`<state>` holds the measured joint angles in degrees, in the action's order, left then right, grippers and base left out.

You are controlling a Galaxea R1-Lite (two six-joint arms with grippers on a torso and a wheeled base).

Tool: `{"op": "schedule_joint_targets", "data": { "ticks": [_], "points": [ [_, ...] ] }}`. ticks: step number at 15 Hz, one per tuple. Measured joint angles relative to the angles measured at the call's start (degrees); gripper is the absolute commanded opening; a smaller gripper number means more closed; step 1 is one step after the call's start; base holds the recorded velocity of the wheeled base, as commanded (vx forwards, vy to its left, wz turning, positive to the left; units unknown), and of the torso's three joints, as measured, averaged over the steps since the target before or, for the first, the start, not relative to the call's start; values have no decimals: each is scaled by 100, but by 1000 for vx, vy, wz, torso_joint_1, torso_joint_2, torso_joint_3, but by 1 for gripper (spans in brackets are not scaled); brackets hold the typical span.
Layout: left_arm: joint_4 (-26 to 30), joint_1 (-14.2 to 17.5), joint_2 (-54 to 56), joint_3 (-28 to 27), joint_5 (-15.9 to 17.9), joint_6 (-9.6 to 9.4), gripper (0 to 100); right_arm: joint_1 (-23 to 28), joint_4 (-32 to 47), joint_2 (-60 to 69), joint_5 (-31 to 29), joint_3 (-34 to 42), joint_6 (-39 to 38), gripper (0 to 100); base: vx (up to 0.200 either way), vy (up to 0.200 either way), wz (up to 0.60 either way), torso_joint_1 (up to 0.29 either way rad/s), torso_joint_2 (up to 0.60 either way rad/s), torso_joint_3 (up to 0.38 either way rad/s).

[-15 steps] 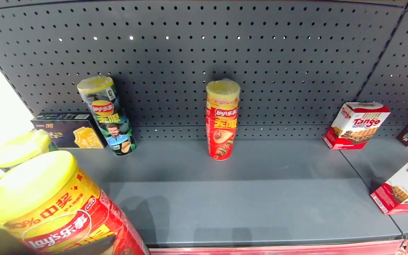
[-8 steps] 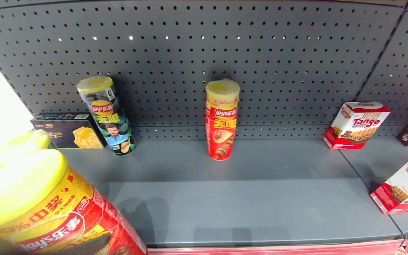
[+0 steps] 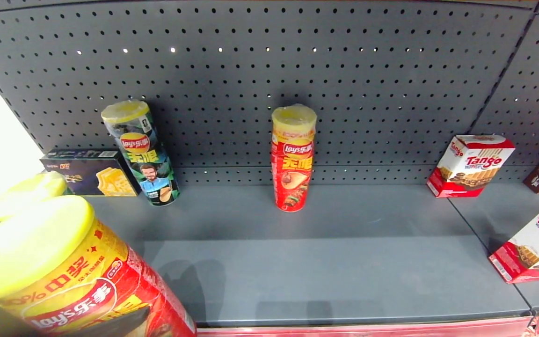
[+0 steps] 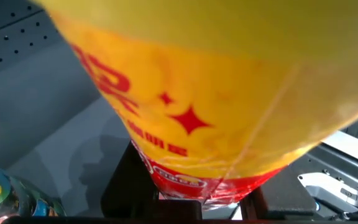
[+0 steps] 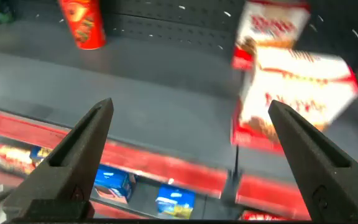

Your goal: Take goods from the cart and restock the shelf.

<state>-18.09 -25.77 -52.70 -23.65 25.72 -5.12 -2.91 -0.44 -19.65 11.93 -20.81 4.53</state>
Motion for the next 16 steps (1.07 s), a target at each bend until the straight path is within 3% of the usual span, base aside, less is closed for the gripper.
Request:
{"op": "schedule_joint_targets", "data": {
  "ticks": [8,13,16],
  "points": [
    [11,12,39,37,11,28,0,-1386,-612,-2277,54,-1137,422,100,0,0,0,0,0,0],
    [46,39,41,26,-24,34,0,-2299,-856,-3663,-61,-1766,227,100,0,0,0,0,0,0],
    [37,44,37,1,-30,37,0,-2525,-1462,-4306,-99,-1891,-29,100,0,0,0,0,0,0]
  ]
}}
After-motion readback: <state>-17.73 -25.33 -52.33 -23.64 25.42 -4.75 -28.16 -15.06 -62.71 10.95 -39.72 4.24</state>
